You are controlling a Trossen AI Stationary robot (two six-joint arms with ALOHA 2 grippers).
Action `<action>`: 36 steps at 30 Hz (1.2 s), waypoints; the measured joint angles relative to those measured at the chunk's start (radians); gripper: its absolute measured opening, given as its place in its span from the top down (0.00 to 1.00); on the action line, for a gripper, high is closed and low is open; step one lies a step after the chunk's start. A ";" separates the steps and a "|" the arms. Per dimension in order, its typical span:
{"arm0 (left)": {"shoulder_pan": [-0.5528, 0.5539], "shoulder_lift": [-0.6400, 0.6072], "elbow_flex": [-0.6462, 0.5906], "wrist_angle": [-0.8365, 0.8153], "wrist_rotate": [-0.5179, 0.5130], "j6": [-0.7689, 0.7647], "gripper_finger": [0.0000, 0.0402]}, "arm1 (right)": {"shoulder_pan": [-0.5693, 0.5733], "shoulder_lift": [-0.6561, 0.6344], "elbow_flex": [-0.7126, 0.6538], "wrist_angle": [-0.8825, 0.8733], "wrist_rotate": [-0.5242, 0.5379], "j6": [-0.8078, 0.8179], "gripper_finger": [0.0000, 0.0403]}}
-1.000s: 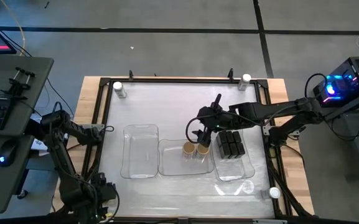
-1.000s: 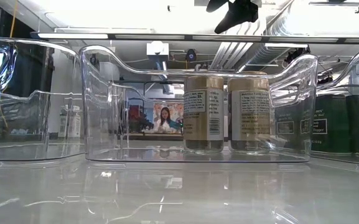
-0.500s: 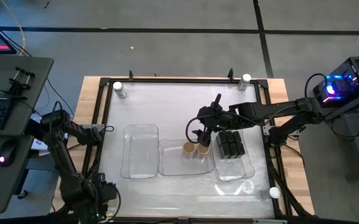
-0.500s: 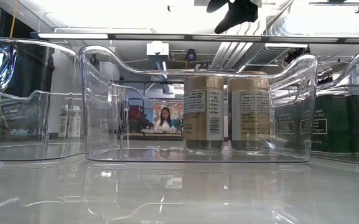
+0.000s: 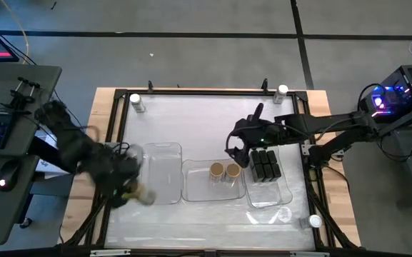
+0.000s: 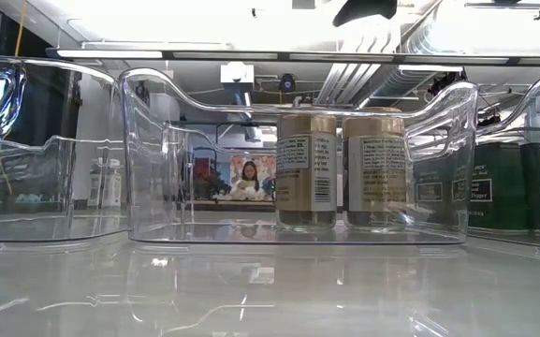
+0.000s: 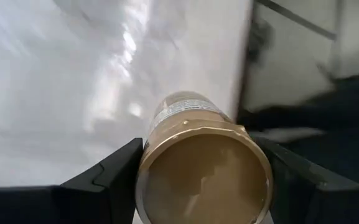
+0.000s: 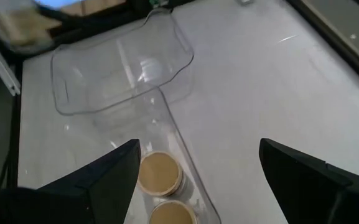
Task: Sort spices by type
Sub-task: Put the golden seasoning bottle into the middle transparent bin aligned with the other golden seasoning bottles
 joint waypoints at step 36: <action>0.573 0.379 -0.065 0.714 0.141 1.038 0.40 | 0.000 -0.023 0.000 -0.019 0.104 0.159 0.20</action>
